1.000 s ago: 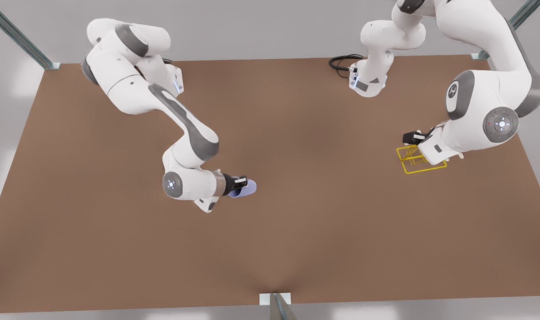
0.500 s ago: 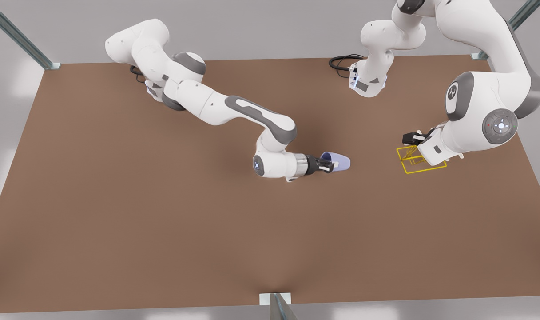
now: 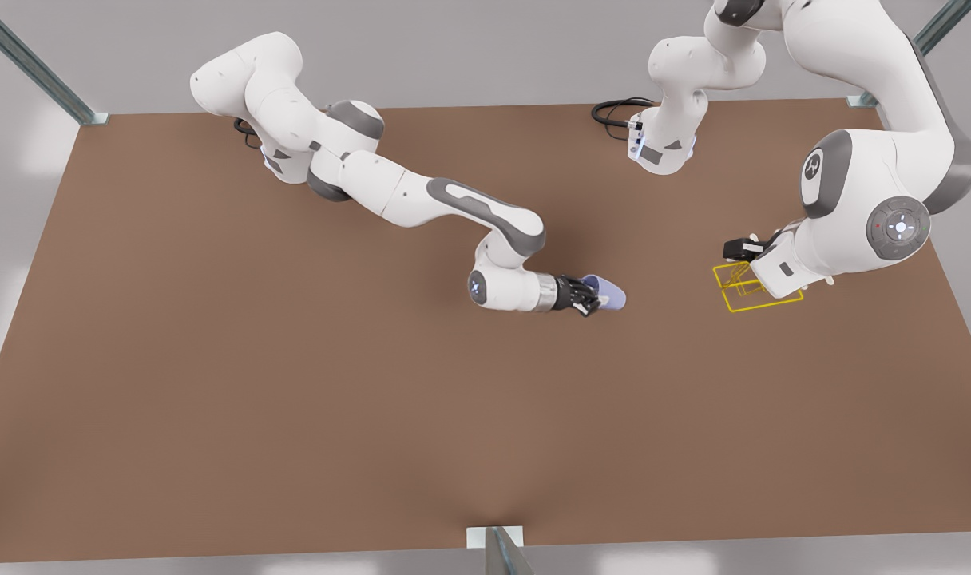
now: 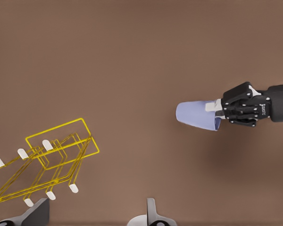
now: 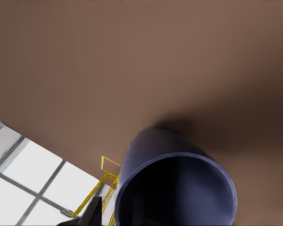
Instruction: Place the cup on the cup holder
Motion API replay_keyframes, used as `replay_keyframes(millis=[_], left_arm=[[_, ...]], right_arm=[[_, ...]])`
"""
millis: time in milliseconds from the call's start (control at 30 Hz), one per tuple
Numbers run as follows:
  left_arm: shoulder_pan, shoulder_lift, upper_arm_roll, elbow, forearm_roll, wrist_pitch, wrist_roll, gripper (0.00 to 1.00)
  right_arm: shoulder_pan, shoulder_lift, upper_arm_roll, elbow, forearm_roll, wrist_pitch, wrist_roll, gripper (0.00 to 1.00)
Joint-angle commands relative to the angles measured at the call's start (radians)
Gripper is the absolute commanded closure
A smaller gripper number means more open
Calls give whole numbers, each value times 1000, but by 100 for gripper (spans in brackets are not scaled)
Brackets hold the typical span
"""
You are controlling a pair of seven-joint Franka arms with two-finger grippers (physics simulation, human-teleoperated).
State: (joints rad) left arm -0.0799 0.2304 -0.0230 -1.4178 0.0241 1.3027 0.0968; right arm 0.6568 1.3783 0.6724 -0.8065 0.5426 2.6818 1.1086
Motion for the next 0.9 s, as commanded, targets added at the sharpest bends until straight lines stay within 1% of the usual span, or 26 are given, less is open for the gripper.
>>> replay_keyframes(millis=[0,100,133,167,200,267,333,367,400,433,467,533,567,600,633,667,700,733,767,800,833,867], left_arm=[[0,-2,0,0,0,0,0,0],[0,0,0,0,0,0,0,0],[0,0,0,0,0,0,0,0],[0,1,0,0,0,0,0,0],[0,3,0,0,0,1,0,0],[0,7,-15,-3,2,-2,-2,0],[-1,10,-52,-3,4,-17,-31,0],[-31,21,-100,-1,7,-19,-149,0],[-118,59,-138,7,11,-11,-379,0],[-222,119,-138,20,7,4,-606,0],[-281,178,-138,48,7,50,-778,0],[-288,213,-140,48,0,115,-871,0],[-314,257,-137,48,13,160,-987,0],[-317,316,-135,48,34,205,-1151,0],[-308,285,-129,-12,23,323,-1175,0],[-278,124,-127,-318,-3,649,-1174,0],[-251,79,-129,-475,-19,874,-1172,0],[-251,86,-127,-536,-50,1020,-1172,0],[-251,84,-129,-581,-70,1063,-1174,0],[-244,70,-127,-630,-116,1063,-1174,0],[-215,56,-127,-641,-199,1061,-1200,0],[-209,50,-103,-638,-274,1052,-1364,0]], right_arm=[[7,-5,-17,-7,-1,12,241,0],[-19,-25,-30,-39,-7,1,234,0],[-46,-41,-31,-77,-10,-17,205,0],[-97,-93,-27,-192,-7,-27,102,0],[-175,-175,-22,-345,-7,-30,39,0],[-269,-289,-17,-569,-7,-33,-73,0],[-356,-376,-17,-691,-9,-71,-145,0],[-428,-444,-20,-692,-16,-210,-170,0],[-531,-519,-25,-692,-82,-365,-200,0],[-640,-593,-25,-691,-263,-499,-234,0],[-739,-663,-25,-677,-400,-605,-306,0],[-890,-757,-27,-614,-576,-819,-530,0],[-922,-841,-28,-605,-737,-933,-590,0],[-964,-900,-28,-599,-748,-1008,-700,0],[-1008,-926,-27,-576,-748,-1014,-795,0],[-1028,-932,-31,-517,-750,-1076,-892,0],[-1042,-933,-31,-479,-751,-1108,-921,0],[-1069,-950,-28,-480,-779,-1123,-975,0],[-1074,-970,-28,-508,-786,-1125,-992,0],[-1102,-1019,-28,-592,-780,-1113,-987,0],[-1117,-1068,-28,-646,-759,-1103,-987,0],[-1143,-1119,-27,-711,-751,-1073,-987,0]])
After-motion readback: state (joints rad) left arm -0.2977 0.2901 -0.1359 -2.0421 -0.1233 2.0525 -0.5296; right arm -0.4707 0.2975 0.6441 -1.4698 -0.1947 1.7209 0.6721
